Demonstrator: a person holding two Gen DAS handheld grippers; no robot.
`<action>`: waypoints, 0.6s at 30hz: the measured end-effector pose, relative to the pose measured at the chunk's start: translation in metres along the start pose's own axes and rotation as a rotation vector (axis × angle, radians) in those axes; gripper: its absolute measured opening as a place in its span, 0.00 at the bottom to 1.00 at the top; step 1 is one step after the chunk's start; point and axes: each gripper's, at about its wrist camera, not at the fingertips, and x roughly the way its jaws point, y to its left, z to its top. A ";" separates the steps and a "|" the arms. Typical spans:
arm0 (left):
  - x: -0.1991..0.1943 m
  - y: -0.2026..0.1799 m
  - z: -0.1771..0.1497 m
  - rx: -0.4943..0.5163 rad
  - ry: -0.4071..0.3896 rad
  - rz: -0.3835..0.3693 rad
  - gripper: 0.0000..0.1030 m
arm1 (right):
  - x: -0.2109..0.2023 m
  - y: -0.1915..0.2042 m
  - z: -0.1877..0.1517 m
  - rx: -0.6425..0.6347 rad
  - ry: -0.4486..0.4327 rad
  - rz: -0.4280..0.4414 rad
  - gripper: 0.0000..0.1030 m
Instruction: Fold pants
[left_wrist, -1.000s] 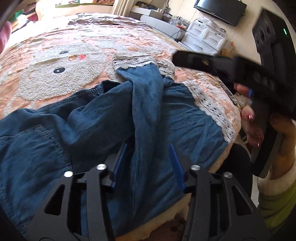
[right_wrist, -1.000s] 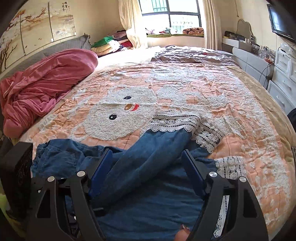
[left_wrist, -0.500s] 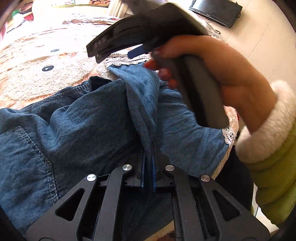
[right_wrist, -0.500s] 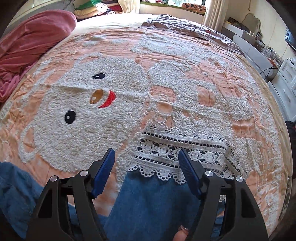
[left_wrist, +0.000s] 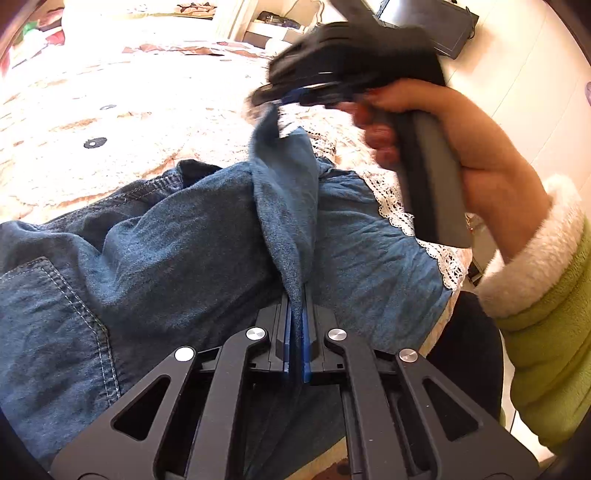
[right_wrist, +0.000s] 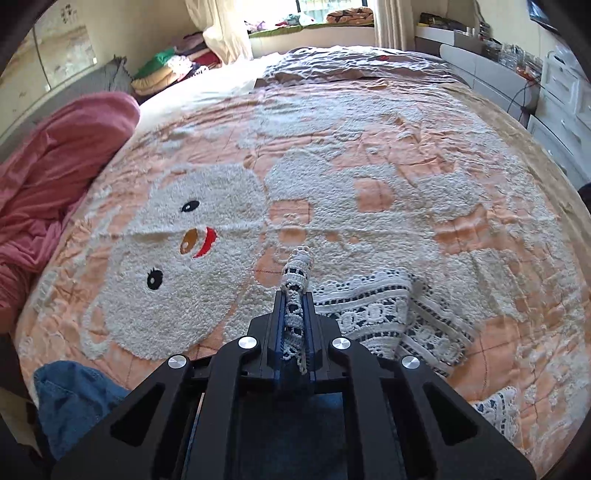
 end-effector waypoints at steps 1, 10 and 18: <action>0.002 0.003 0.002 0.004 -0.005 0.004 0.00 | -0.012 -0.007 -0.002 0.016 -0.024 0.005 0.08; -0.022 0.008 0.010 0.036 -0.047 0.018 0.00 | -0.103 -0.067 -0.045 0.186 -0.187 0.027 0.06; -0.029 -0.015 -0.001 0.132 -0.072 0.028 0.00 | -0.151 -0.108 -0.128 0.324 -0.215 0.040 0.06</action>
